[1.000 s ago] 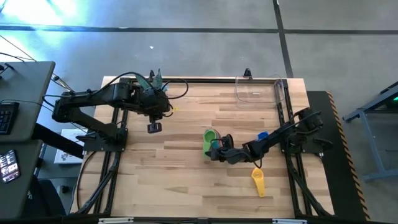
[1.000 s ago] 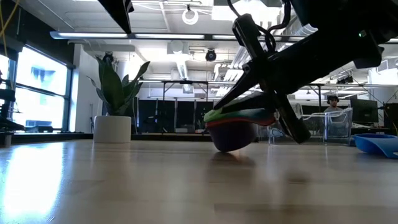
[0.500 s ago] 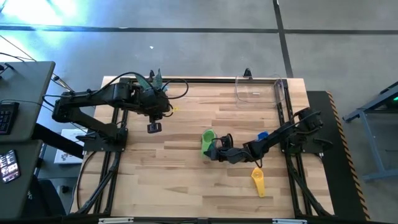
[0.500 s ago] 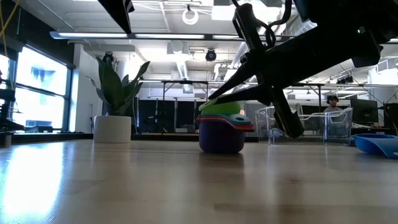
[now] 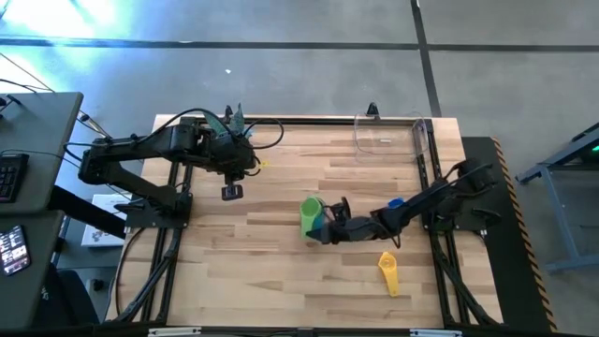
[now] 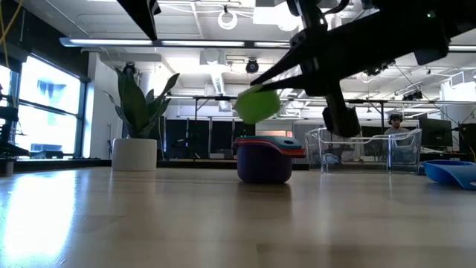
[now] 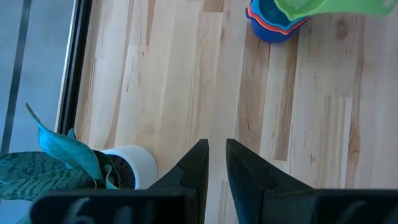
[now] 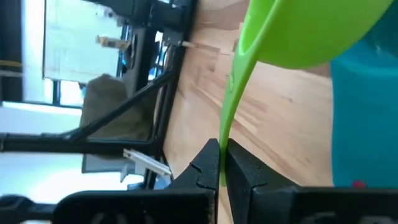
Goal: Nest measuring cups in basket
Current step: Stack the green measuring cup on top of the light blue measuring cup
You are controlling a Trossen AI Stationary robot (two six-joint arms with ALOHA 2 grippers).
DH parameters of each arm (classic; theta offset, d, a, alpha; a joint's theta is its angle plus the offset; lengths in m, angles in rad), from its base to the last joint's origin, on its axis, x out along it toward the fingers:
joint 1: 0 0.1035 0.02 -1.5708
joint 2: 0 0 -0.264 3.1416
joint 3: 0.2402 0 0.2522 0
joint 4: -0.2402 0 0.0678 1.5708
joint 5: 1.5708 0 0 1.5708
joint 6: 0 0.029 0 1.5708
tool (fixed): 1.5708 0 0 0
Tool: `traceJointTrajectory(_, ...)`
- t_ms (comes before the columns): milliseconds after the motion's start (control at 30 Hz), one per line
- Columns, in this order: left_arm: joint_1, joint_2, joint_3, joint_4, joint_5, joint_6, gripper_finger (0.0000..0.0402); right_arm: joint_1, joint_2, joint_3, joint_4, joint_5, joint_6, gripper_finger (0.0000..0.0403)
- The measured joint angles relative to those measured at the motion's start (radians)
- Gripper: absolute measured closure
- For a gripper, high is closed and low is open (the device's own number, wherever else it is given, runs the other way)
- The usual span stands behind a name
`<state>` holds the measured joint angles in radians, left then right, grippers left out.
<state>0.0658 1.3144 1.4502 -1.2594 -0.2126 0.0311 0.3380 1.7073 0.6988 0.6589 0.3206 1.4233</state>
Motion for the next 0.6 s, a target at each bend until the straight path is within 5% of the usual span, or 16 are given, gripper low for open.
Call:
traceJointTrajectory(400, 0.000, 0.000, 0.000, 0.001, 0.000, -0.004, 0.0355, -0.187, -0.268, -0.168, -0.100, -0.411, -0.178, 0.0401)
traceJointTrajectory(600, 0.000, 0.000, 0.000, 0.007, 0.000, -0.050, 0.0355, -0.278, -0.296, -0.271, 0.026, -0.625, -0.228, 0.0401)
